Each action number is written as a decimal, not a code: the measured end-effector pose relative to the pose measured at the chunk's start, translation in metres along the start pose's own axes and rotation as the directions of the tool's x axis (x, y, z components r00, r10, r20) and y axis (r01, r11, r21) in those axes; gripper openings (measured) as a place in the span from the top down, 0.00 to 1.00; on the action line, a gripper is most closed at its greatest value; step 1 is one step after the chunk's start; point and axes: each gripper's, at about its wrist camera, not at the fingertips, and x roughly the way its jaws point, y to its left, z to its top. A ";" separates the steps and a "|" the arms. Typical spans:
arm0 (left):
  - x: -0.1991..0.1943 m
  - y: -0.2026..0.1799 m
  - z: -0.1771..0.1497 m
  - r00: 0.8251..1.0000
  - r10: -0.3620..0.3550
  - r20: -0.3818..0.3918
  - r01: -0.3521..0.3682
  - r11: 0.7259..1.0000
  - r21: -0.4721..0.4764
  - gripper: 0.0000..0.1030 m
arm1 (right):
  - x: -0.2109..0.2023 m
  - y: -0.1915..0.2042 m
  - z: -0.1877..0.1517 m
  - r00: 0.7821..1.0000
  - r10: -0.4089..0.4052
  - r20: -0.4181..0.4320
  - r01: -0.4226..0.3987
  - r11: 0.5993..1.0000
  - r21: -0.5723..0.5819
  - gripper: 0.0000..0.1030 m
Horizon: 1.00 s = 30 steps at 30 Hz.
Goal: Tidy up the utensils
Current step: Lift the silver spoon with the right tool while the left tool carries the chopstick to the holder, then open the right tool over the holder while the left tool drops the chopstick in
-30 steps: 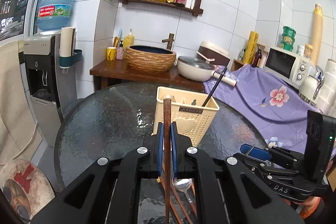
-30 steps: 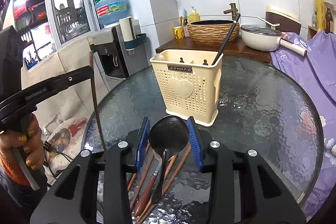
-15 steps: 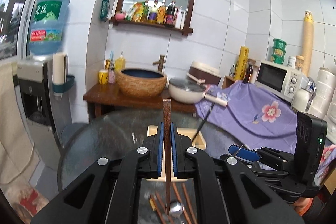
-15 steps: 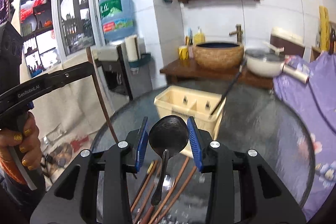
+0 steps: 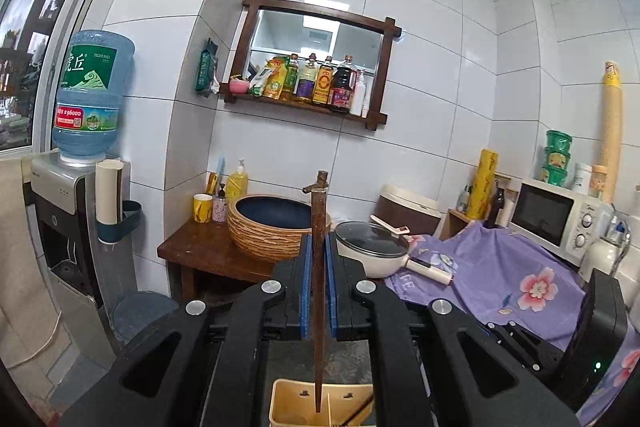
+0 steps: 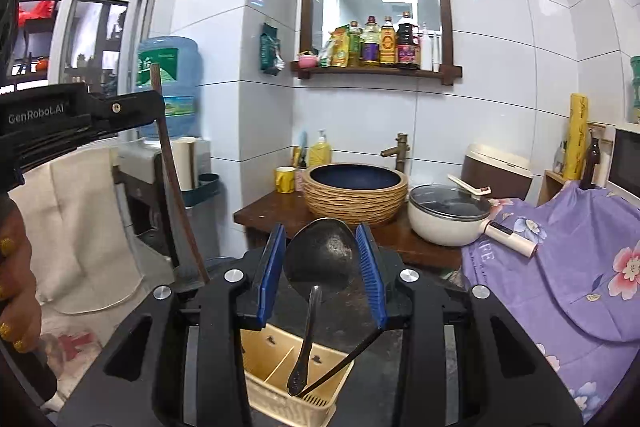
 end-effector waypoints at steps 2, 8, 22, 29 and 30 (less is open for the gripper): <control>0.010 0.001 -0.011 1.000 0.021 0.001 -0.021 1.000 0.011 0.93 | 0.013 0.000 -0.009 1.000 -0.023 -0.008 0.023 1.000 0.003 0.64; 0.035 0.009 -0.058 0.996 0.042 -0.083 -0.041 0.999 0.007 0.93 | 0.042 0.006 -0.056 0.997 -0.040 -0.065 0.039 0.999 -0.014 0.64; 0.052 0.027 -0.125 0.973 0.028 -0.228 -0.030 1.000 -0.004 0.94 | 0.050 0.013 -0.123 0.985 -0.023 -0.170 0.020 1.000 -0.023 0.64; 0.052 0.030 -0.124 0.969 0.023 -0.245 -0.025 1.000 -0.007 0.94 | 0.046 0.015 -0.125 0.987 -0.012 -0.158 0.008 1.000 -0.023 0.56; 0.050 0.030 -0.123 0.971 0.022 -0.238 -0.024 1.000 -0.007 0.94 | 0.047 0.013 -0.125 0.987 -0.004 -0.158 0.002 1.000 -0.011 0.50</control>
